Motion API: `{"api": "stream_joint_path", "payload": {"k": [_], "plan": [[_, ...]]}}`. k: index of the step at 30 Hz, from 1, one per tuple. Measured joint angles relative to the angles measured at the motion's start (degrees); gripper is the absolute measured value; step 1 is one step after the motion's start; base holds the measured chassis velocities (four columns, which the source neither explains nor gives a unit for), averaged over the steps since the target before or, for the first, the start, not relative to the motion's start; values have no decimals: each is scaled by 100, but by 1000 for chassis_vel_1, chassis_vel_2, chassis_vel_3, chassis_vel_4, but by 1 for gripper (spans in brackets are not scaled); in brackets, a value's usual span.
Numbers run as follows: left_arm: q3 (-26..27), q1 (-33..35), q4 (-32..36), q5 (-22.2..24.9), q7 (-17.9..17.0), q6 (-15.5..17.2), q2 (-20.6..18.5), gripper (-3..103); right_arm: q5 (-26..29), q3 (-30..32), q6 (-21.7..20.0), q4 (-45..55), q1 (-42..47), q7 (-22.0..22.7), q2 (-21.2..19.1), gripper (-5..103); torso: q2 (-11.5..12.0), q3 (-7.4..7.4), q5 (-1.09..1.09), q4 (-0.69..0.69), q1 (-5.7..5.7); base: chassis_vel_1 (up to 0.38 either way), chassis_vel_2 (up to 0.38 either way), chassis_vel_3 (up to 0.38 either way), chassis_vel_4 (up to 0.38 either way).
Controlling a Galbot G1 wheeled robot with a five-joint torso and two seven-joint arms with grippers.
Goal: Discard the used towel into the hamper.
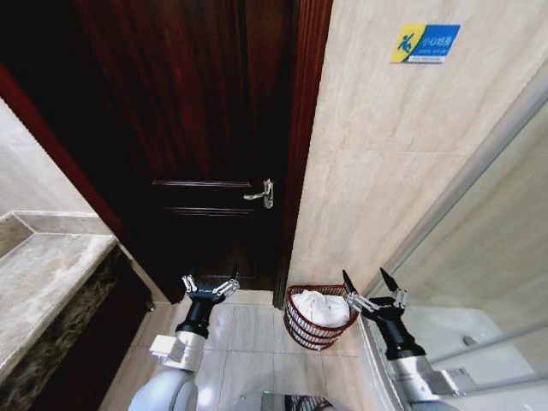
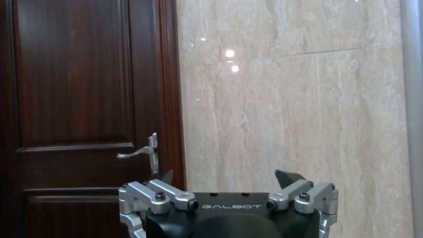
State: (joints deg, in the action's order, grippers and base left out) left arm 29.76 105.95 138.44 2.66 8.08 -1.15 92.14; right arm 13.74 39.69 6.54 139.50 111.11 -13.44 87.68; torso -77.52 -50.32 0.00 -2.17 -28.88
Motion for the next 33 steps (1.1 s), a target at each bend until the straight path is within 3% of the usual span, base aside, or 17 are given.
{"api": "stream_joint_path", "payload": {"k": [33], "plan": [[-1,1,0,0,0,0,0,100,0,1,0,0,1,0,0,100,-1,1,2,1,3,268,-269,-270,268]]}}
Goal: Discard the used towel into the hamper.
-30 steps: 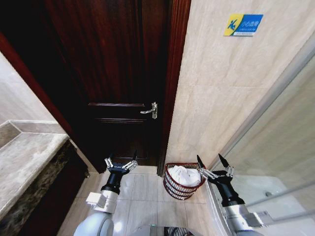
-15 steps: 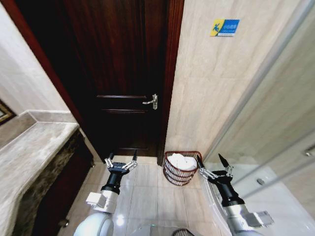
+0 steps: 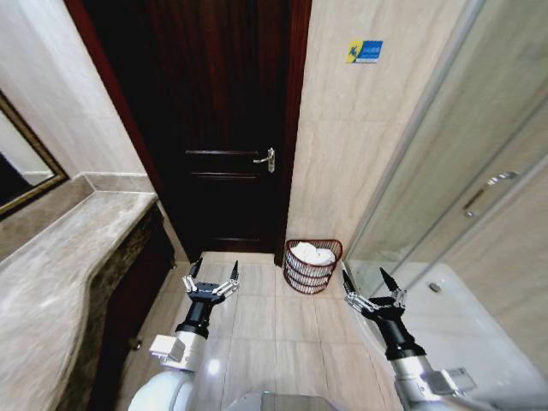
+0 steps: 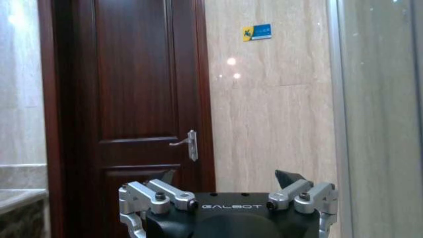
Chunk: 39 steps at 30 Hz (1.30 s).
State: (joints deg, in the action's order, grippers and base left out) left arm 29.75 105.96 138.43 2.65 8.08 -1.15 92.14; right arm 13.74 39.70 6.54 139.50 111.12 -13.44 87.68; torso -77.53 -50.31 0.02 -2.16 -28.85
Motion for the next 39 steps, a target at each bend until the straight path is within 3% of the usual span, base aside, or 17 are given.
{"api": "stream_joint_path", "payload": {"k": [39], "plan": [[1,4,0,0,0,0,0,100,0,-1,0,0,1,0,0,100,-3,3,-3,-1,7,128,-125,-132,130]]}}
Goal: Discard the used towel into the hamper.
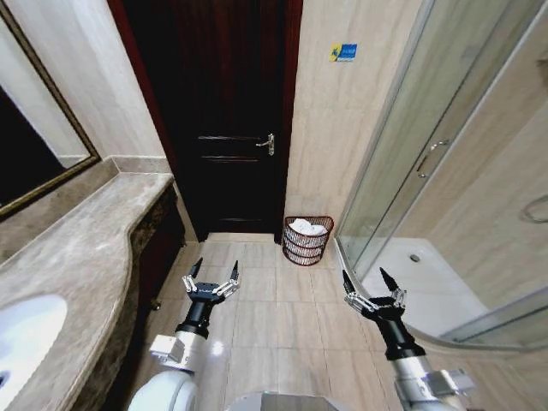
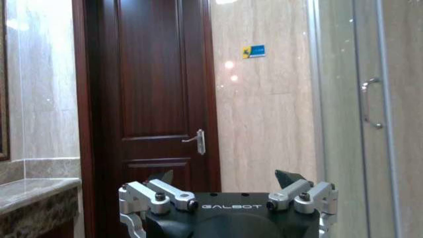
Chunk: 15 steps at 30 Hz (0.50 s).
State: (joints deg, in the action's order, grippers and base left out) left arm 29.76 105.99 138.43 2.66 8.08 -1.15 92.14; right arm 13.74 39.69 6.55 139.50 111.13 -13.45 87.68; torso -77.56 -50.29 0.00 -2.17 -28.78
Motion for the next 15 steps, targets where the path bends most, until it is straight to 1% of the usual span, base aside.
{"api": "stream_joint_path", "payload": {"k": [1,2,4,6,9,15], "plan": [[0,-3,0,0,0,0,0,100,0,0,0,0,0,0,0,100,0,-1,-1,2,-1,32,-32,-74,49],[-2,-3,0,0,0,0,0,100,0,1,0,0,0,0,0,100,1,-1,2,3,-2,0,0,0,0],[-1,-3,0,0,0,0,0,100,0,1,0,0,-1,0,0,100,1,-2,3,2,-4,-51,-15,-30,-30],[-1,-5,0,0,0,0,0,100,0,1,0,0,-2,0,0,100,4,-5,-1,0,-12,-60,16,90,-32],[-1,-5,0,0,0,0,1,100,0,0,0,0,-3,0,0,100,5,-5,1,-1,-14,-47,63,96,-34],[-1,-4,0,0,0,0,-1,100,0,0,0,0,-2,0,0,100,4,-3,0,1,-7,-4,5,12,-4]]}}
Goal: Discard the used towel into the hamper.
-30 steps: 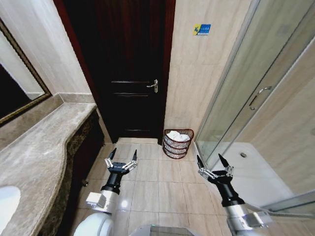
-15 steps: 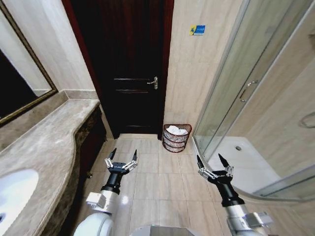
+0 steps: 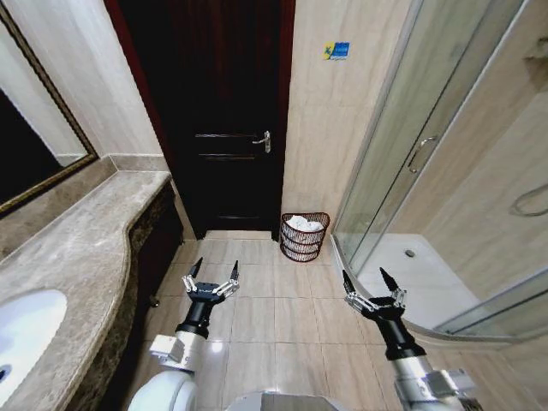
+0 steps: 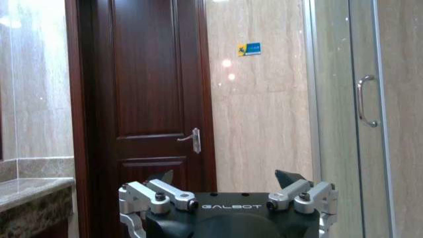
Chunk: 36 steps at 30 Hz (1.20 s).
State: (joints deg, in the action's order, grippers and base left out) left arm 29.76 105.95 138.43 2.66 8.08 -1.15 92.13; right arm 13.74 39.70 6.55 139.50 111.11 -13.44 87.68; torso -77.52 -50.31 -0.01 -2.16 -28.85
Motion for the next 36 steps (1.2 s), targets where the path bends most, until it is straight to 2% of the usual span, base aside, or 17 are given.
{"api": "stream_joint_path", "payload": {"k": [14,36], "plan": [[-1,0,0,0,0,0,1,100,0,1,0,0,0,0,0,100,0,0,2,-1,-1,-40,-38,48,27],[0,1,0,0,0,0,0,100,0,0,0,0,1,0,0,100,-2,1,1,0,3,28,-34,-28,31]]}}
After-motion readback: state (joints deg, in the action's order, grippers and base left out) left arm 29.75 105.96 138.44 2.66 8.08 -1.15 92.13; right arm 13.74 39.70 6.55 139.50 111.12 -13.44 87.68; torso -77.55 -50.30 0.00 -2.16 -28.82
